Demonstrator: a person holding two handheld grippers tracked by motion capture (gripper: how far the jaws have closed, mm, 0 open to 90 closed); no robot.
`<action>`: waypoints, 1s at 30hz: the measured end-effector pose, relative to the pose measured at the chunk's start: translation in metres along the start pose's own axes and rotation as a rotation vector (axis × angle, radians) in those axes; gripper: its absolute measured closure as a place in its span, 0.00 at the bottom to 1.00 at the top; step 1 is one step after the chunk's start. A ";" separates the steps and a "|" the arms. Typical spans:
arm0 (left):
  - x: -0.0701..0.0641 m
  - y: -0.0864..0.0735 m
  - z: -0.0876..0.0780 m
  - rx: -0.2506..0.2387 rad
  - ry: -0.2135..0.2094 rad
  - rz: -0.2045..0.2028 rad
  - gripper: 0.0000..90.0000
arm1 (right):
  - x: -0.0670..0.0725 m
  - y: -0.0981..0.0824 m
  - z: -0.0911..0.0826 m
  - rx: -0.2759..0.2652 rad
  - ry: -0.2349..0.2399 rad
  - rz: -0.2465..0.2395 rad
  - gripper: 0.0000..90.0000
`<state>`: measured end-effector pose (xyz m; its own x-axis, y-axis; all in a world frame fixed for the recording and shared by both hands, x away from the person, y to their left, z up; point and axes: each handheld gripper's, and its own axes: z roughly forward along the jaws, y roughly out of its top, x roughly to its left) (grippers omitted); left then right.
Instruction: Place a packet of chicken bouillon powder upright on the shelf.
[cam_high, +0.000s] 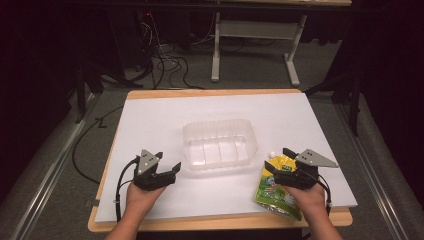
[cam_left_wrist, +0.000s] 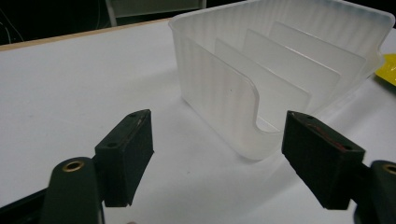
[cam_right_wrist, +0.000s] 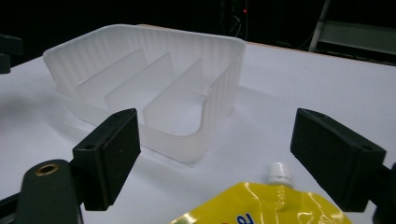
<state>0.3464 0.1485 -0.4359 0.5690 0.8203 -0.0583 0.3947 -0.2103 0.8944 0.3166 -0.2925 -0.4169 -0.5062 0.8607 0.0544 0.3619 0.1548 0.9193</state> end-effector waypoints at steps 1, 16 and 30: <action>0.000 0.000 -0.001 -0.003 -0.010 -0.004 0.33 | -0.004 -0.002 -0.003 0.000 -0.011 0.010 0.20; 0.005 0.006 -0.001 -0.045 0.013 -0.044 0.82 | -0.003 -0.012 -0.033 -0.009 0.027 0.029 0.47; -0.001 0.021 0.020 -0.092 0.006 -0.081 0.57 | 0.031 -0.045 -0.041 0.164 0.192 0.012 0.91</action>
<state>0.3687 0.1324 -0.4255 0.5332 0.8360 -0.1294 0.3713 -0.0939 0.9238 0.2523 -0.2925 -0.4406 -0.6347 0.7577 0.1520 0.4827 0.2351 0.8437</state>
